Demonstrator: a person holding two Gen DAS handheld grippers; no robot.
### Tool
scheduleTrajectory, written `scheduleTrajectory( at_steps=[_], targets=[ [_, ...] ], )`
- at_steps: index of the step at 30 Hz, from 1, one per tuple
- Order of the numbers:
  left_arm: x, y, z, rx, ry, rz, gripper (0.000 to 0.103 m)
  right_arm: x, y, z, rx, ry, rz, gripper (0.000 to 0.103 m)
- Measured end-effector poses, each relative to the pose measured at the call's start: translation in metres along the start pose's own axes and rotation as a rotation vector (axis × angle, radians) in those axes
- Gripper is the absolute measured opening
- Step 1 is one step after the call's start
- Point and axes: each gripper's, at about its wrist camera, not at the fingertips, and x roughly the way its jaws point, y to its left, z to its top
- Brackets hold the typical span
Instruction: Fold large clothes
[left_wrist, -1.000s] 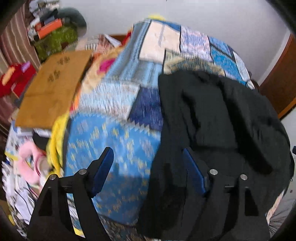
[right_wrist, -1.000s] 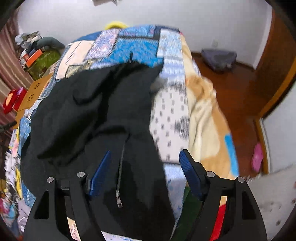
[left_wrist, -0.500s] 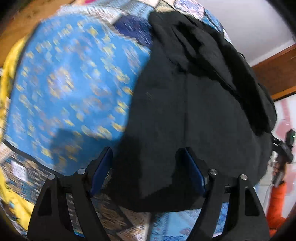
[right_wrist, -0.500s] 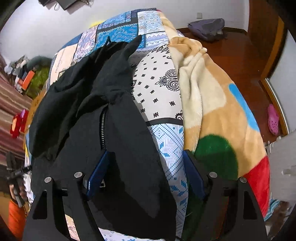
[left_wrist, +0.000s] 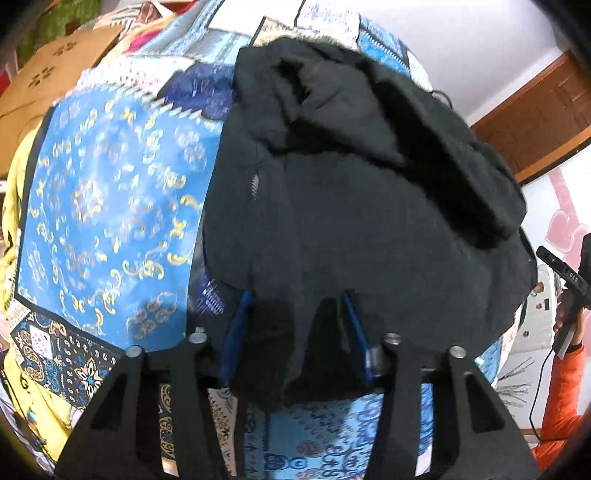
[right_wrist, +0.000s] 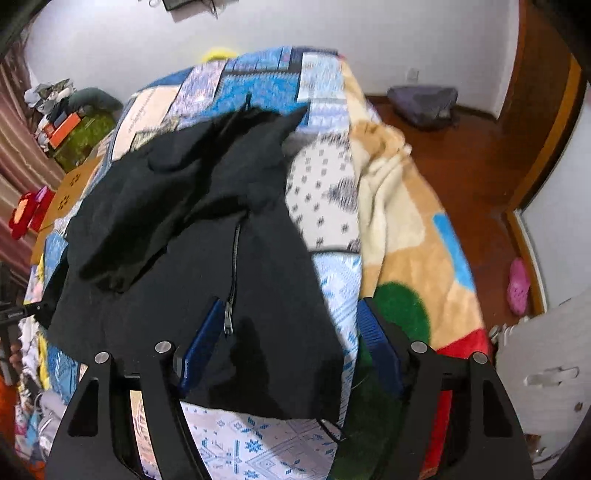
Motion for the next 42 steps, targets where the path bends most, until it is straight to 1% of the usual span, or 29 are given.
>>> scheduleTrajectory(
  at_steps=[2, 3, 5, 6, 9, 11, 12, 13, 14, 15, 16, 17, 18, 19, 20, 22, 23, 25, 27, 29, 30, 32, 35, 38, 40, 41, 42],
  targets=[
    [-0.005, -0.005, 0.004, -0.005, -0.038, -0.022, 0.048, -0.004, 0.001, 0.004, -0.002, -0.035, 0.014, 0.071],
    [-0.006, -0.004, 0.006, -0.011, -0.045, -0.030, 0.048, 0.000, 0.001, 0.007, -0.001, -0.032, 0.031, 0.071],
    [-0.003, -0.003, 0.005, -0.029, -0.043, -0.047, 0.048, 0.007, 0.001, 0.008, 0.004, -0.014, 0.033, 0.071],
    [0.003, -0.002, 0.002, -0.036, -0.033, -0.043, 0.048, 0.014, 0.001, 0.007, 0.008, 0.004, 0.045, 0.071],
    [0.015, 0.010, -0.004, -0.045, 0.004, -0.002, 0.048, 0.043, -0.004, -0.003, 0.049, 0.109, 0.116, 0.072],
    [0.024, 0.013, -0.012, -0.061, 0.023, 0.026, 0.060, 0.048, -0.012, -0.007, 0.101, 0.096, 0.161, 0.073],
    [0.026, 0.016, -0.019, -0.081, 0.027, 0.027, 0.064, 0.049, -0.014, -0.008, 0.118, 0.106, 0.177, 0.073],
    [0.027, 0.018, -0.022, -0.109, 0.024, 0.012, 0.064, 0.050, -0.015, -0.007, 0.127, 0.129, 0.190, 0.073],
    [0.027, 0.019, -0.024, -0.130, 0.020, 0.000, 0.063, 0.050, -0.016, -0.006, 0.133, 0.146, 0.199, 0.070],
    [0.026, 0.018, -0.026, -0.137, 0.017, -0.004, 0.059, 0.049, -0.016, -0.005, 0.137, 0.165, 0.206, 0.063],
    [0.023, 0.019, -0.028, -0.137, 0.012, -0.006, 0.045, 0.048, -0.014, -0.004, 0.133, 0.177, 0.214, 0.057],
    [0.018, 0.020, -0.027, -0.129, 0.006, 0.002, 0.037, 0.045, -0.011, -0.003, 0.126, 0.177, 0.218, 0.043],
    [0.014, 0.017, -0.026, -0.115, -0.001, 0.018, 0.025, 0.041, -0.008, -0.003, 0.119, 0.177, 0.223, 0.027],
    [0.008, 0.017, -0.023, -0.111, -0.007, 0.016, 0.023, 0.037, -0.005, -0.001, 0.120, 0.180, 0.241, 0.021],
    [0.002, 0.022, -0.016, -0.114, -0.021, 0.003, 0.021, 0.034, -0.004, 0.000, 0.127, 0.180, 0.252, 0.009],
    [-0.014, 0.018, -0.010, -0.114, -0.056, -0.030, 0.017, 0.027, 0.001, 0.006, 0.128, 0.173, 0.255, 0.008],
    [-0.026, 0.016, -0.004, -0.115, -0.084, -0.054, 0.017, 0.025, 0.003, 0.009, 0.124, 0.165, 0.254, 0.007],
    [-0.050, 0.013, 0.008, -0.126, -0.136, -0.135, 0.014, 0.019, 0.010, 0.018, 0.109, 0.134, 0.256, 0.007],
    [-0.074, 0.008, 0.026, -0.134, -0.188, -0.227, 0.013, 0.012, 0.015, 0.032, 0.117, 0.098, 0.285, 0.006],
    [-0.090, -0.002, 0.042, -0.123, -0.225, -0.278, 0.012, 0.002, 0.021, 0.043, 0.101, 0.057, 0.299, 0.005],
    [-0.099, -0.009, 0.053, -0.105, -0.248, -0.295, 0.011, -0.005, 0.026, 0.054, 0.089, 0.028, 0.321, 0.005],
    [-0.110, -0.017, 0.074, -0.075, -0.293, -0.297, 0.010, -0.012, 0.036, 0.069, 0.071, 0.002, 0.352, 0.005],
    [-0.126, -0.023, 0.103, -0.048, -0.344, -0.280, 0.009, -0.013, 0.049, 0.094, 0.020, -0.036, 0.343, 0.005],
    [-0.121, -0.019, 0.148, -0.062, -0.385, -0.234, 0.009, -0.005, 0.050, 0.124, 0.019, -0.070, 0.340, 0.005],
    [-0.111, -0.012, 0.175, -0.087, -0.406, -0.183, 0.009, 0.003, 0.043, 0.144, 0.043, -0.103, 0.318, 0.005],
    [-0.106, -0.008, 0.187, -0.104, -0.415, -0.148, 0.009, 0.010, 0.036, 0.155, 0.066, -0.118, 0.308, 0.005],
    [-0.098, 0.000, 0.197, -0.121, -0.417, -0.129, 0.009, 0.014, 0.028, 0.162, 0.097, -0.127, 0.297, 0.005]
  ],
)
